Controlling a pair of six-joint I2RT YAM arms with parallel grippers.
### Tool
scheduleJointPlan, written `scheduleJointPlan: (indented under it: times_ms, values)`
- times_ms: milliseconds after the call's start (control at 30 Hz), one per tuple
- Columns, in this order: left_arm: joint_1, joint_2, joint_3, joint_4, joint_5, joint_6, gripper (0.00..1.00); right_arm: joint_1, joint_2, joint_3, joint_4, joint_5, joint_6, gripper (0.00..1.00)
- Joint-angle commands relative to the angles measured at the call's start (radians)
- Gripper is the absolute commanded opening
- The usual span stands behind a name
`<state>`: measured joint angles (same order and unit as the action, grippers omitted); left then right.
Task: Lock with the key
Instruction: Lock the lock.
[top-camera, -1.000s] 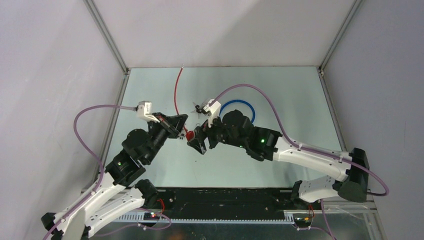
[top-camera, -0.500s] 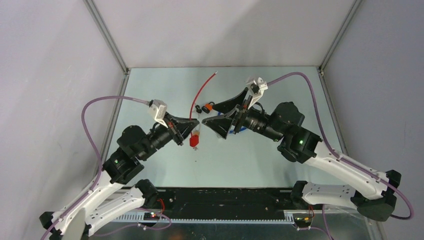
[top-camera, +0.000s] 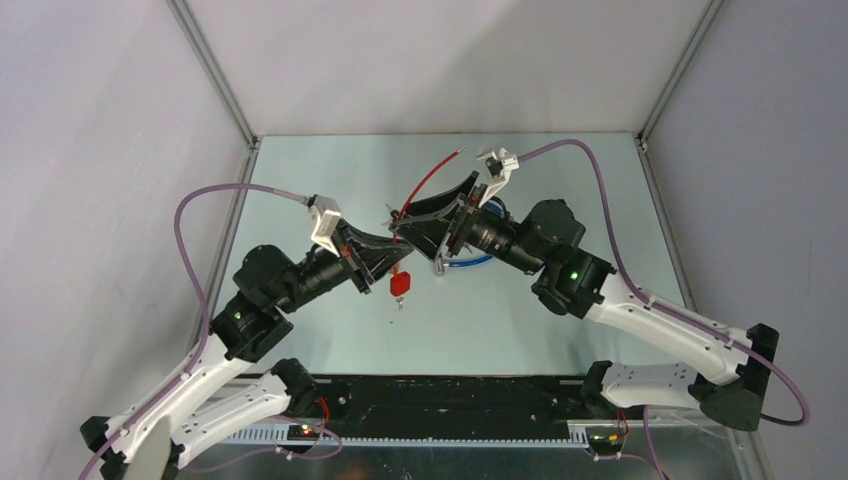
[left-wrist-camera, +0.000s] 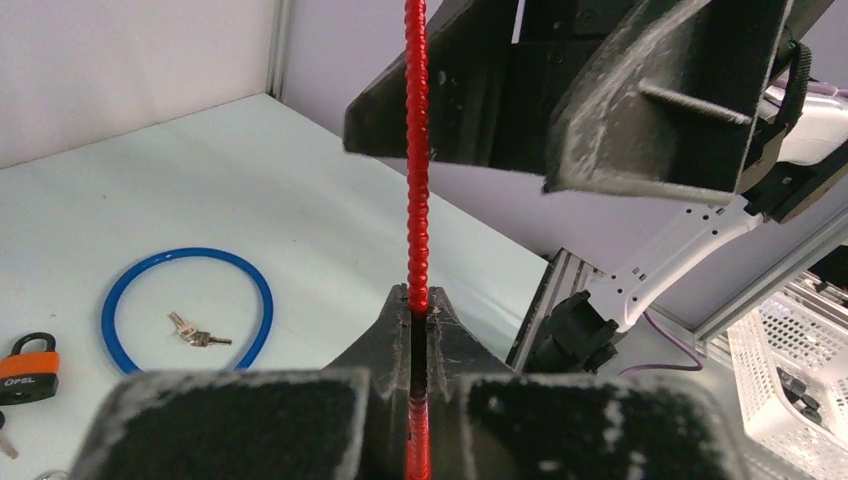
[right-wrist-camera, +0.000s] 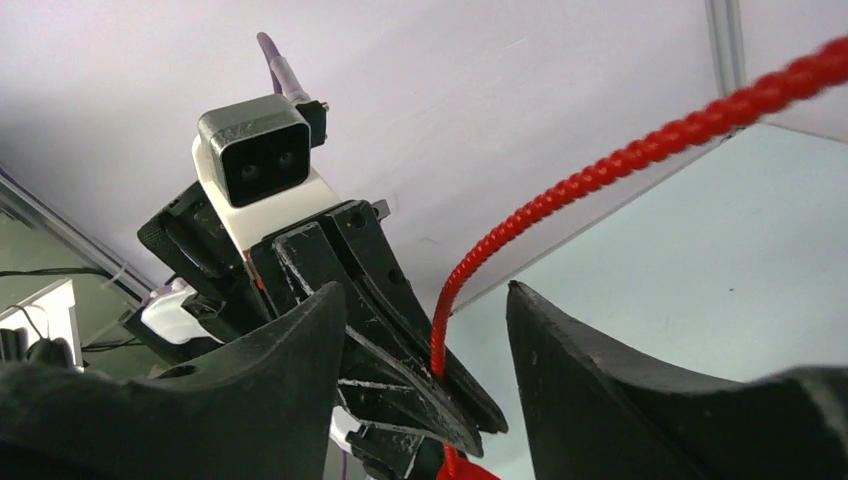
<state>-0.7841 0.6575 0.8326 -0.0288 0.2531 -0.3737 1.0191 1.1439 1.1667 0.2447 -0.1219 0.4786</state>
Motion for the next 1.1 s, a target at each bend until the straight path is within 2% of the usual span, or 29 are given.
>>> scheduleJointPlan:
  times_ms: [0, 133, 167, 200, 233, 267, 300, 333, 367, 433, 633, 800, 1000, 1067]
  values:
    - [0.003, 0.018, 0.053, 0.077, 0.038, -0.021, 0.0, -0.01, 0.023, 0.002, 0.106, -0.041, 0.029, 0.6]
    - [0.003, 0.034, 0.056, 0.083, 0.043, -0.029, 0.01, -0.026, 0.036, 0.001, 0.134, -0.06, 0.054, 0.46]
    - [0.003, 0.038, 0.056, 0.084, 0.044, -0.03, 0.03, -0.032, 0.037, 0.002, 0.139, -0.07, 0.058, 0.36]
    - [0.002, 0.038, 0.055, 0.084, 0.043, -0.031, 0.13, -0.034, 0.038, 0.002, 0.153, -0.073, 0.064, 0.3]
    - [0.003, 0.038, 0.053, 0.084, 0.042, -0.03, 0.24, -0.037, 0.038, 0.002, 0.16, -0.074, 0.068, 0.17]
    - [0.002, 0.037, 0.045, 0.084, 0.04, -0.028, 0.47, -0.037, 0.036, 0.003, 0.169, -0.068, 0.072, 0.06]
    - [0.003, 0.03, 0.039, 0.084, 0.032, -0.026, 0.58, -0.038, 0.034, 0.003, 0.17, -0.045, 0.078, 0.02]
    - [0.003, 0.025, 0.023, 0.084, 0.021, -0.022, 0.76, -0.039, 0.03, 0.002, 0.17, -0.033, 0.082, 0.0]
    - [0.003, 0.014, 0.012, 0.084, -0.011, -0.02, 0.86, -0.04, 0.027, 0.003, 0.17, -0.01, 0.089, 0.0]
    - [0.003, -0.005, -0.043, 0.084, -0.058, -0.008, 0.91, -0.042, 0.021, 0.002, 0.17, 0.027, 0.101, 0.0]
    - [0.003, -0.037, -0.134, 0.086, -0.115, -0.018, 0.93, -0.053, 0.008, 0.002, 0.157, 0.101, 0.132, 0.0]
    - [0.002, -0.029, -0.153, 0.087, -0.09, -0.01, 0.93, -0.061, 0.002, 0.002, 0.156, 0.114, 0.139, 0.0]
    - [0.002, 0.015, -0.149, 0.087, -0.063, 0.011, 0.84, -0.062, -0.008, 0.002, 0.142, 0.151, 0.167, 0.0]
    - [0.002, 0.023, -0.15, 0.089, -0.06, 0.014, 0.76, -0.064, -0.011, 0.002, 0.13, 0.167, 0.177, 0.0]
